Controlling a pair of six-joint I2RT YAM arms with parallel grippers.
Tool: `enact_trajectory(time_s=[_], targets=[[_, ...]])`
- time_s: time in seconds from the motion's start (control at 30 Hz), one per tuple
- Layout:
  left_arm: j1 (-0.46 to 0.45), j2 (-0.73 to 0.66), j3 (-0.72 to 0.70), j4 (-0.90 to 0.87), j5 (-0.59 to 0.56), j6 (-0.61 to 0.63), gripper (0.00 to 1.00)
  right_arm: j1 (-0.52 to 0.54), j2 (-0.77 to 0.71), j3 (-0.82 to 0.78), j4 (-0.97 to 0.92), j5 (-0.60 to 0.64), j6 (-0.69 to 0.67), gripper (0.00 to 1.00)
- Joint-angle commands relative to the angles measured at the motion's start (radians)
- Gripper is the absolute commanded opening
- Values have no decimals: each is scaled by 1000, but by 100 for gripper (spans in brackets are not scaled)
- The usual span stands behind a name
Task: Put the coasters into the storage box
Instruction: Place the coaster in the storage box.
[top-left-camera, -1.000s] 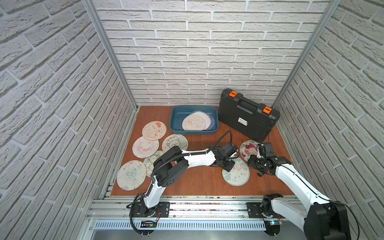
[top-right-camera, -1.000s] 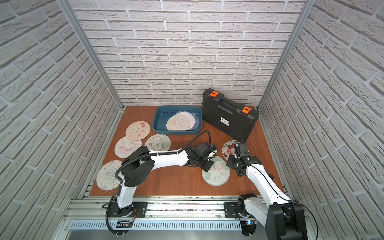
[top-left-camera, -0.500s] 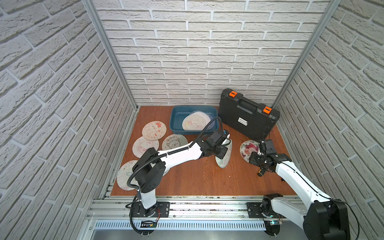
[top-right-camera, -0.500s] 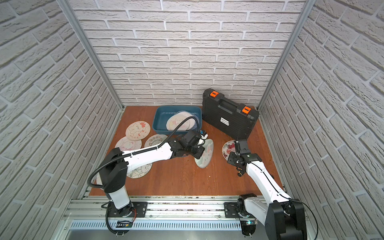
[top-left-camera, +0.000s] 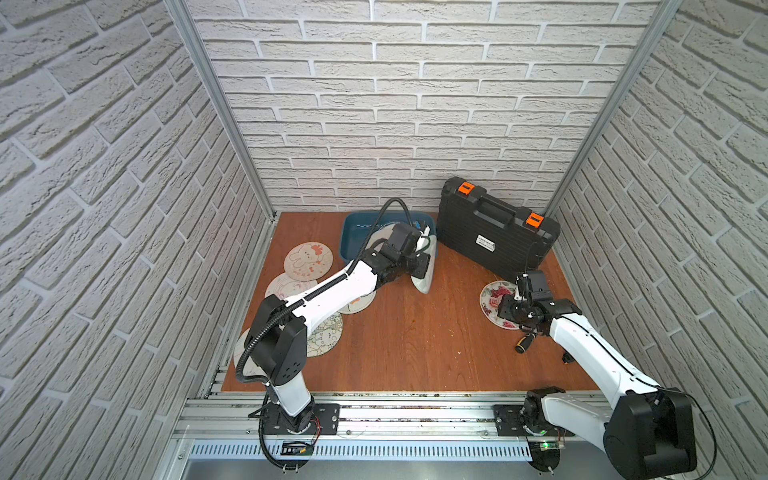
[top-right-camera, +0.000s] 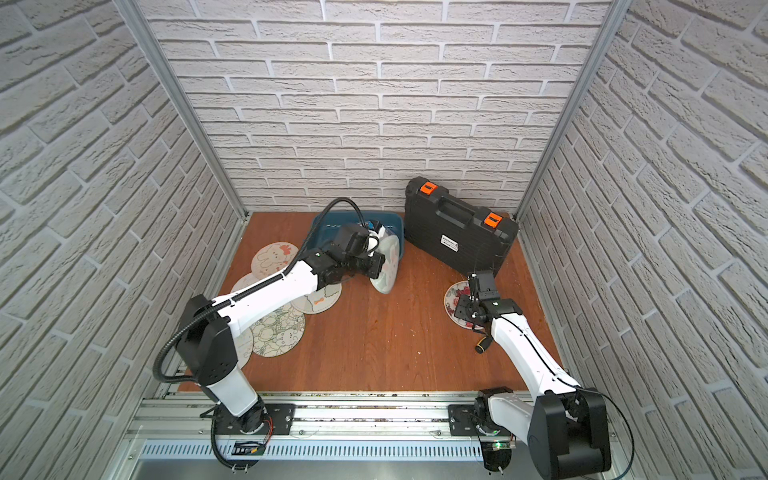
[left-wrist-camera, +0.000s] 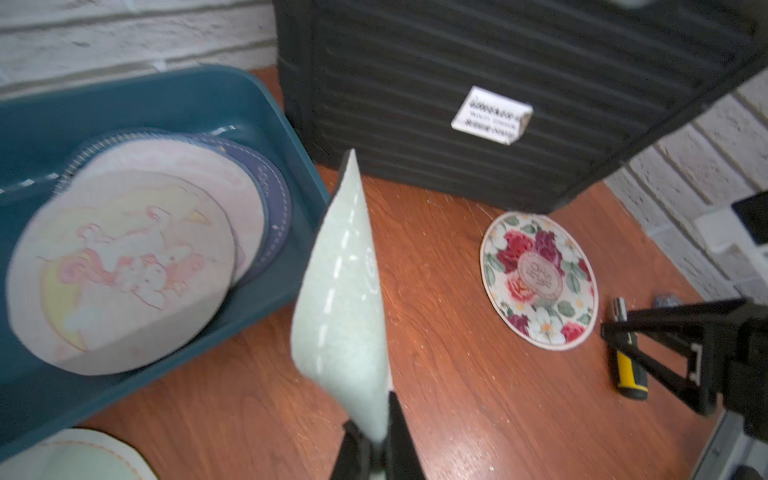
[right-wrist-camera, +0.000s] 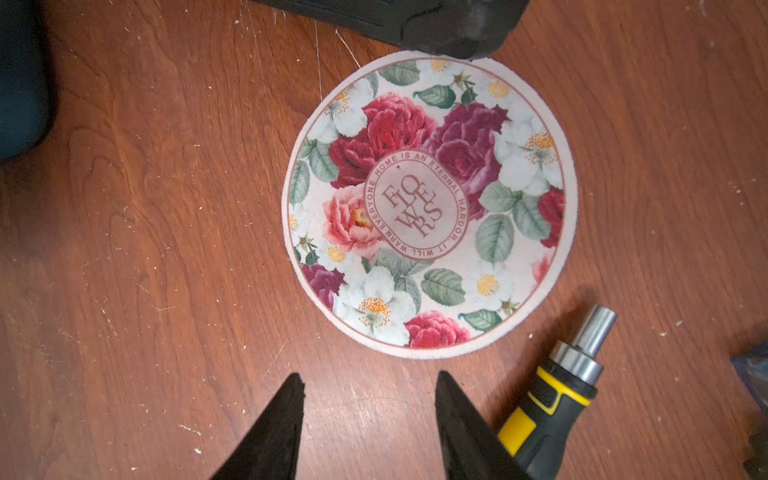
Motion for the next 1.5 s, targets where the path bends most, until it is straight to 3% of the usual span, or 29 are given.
enact_trajectory(time_s=[0.0, 0.33, 0.6, 0.83, 1.1, 1.47], targets=[[59, 26, 53, 68, 12, 22, 0, -1, 24, 32, 35, -5, -13, 53], [201, 153, 130, 171, 31, 57, 0, 14, 51, 43, 29, 2, -6, 53], [284, 312, 188, 180, 91, -4, 0, 30, 34, 58, -7, 27, 1, 53], [329, 451, 281, 36, 9, -33, 0, 42, 30, 65, -29, 49, 7, 53], [339, 547, 382, -108, -79, 22, 0, 57, 18, 74, -31, 59, 16, 52], [339, 581, 414, -210, -219, 60, 0, 75, 15, 56, -6, 72, 22, 53]])
